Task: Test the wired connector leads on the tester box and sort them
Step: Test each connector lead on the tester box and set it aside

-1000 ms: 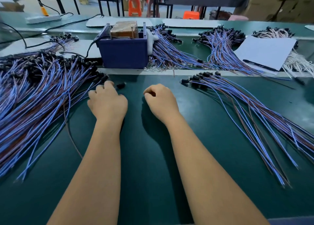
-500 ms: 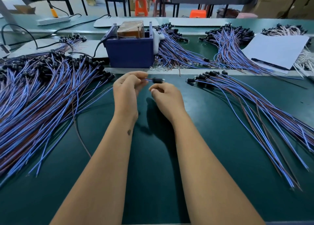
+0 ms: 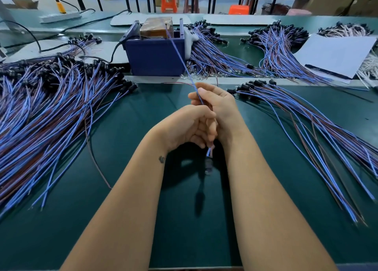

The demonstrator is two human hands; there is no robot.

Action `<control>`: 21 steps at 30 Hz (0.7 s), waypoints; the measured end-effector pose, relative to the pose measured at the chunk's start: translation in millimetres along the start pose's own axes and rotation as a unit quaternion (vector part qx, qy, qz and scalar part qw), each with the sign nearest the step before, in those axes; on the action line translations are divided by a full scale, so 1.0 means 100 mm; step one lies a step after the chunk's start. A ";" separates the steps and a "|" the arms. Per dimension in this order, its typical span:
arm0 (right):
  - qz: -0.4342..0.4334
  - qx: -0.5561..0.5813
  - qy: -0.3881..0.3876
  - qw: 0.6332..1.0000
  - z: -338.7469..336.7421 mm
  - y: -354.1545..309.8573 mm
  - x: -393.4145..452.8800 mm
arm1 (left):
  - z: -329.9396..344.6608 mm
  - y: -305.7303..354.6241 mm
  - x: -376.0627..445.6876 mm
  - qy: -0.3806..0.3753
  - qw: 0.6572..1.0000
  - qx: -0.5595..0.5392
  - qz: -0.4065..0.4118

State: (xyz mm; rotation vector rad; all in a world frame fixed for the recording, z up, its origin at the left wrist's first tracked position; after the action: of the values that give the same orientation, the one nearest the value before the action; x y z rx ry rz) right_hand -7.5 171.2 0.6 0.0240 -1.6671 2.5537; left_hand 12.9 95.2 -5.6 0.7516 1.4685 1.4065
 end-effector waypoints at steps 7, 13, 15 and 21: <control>-0.032 0.042 -0.006 0.999 0.00 -0.01 0.02 | -0.50 0.05 -0.23 0.298 0.950 -0.060 0.072; -0.017 -0.164 0.012 0.986 0.15 0.06 0.01 | -0.69 0.05 -0.35 0.380 0.918 -0.006 0.109; -0.020 -0.217 0.024 0.976 0.19 0.08 0.01 | -0.68 0.06 -0.33 0.384 0.917 0.032 0.102; -0.016 -0.306 0.059 0.950 0.20 0.08 -0.01 | -0.71 0.05 -0.34 0.402 0.907 0.070 0.106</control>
State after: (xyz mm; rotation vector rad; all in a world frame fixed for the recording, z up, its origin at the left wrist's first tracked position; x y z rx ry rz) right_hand -7.7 149.8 1.4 -0.1410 -2.2928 1.8649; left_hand -40.1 36.8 -0.9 0.4231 2.1826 1.9215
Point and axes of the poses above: each hand's wrist, its own x-axis towards the middle knuckle, its own z-axis out of the palm, y = z × x, the point moved 7 cm from there along x, towards the middle knuckle, and after that the axes turned 13 degrees about -y, right-handed, at the moved point
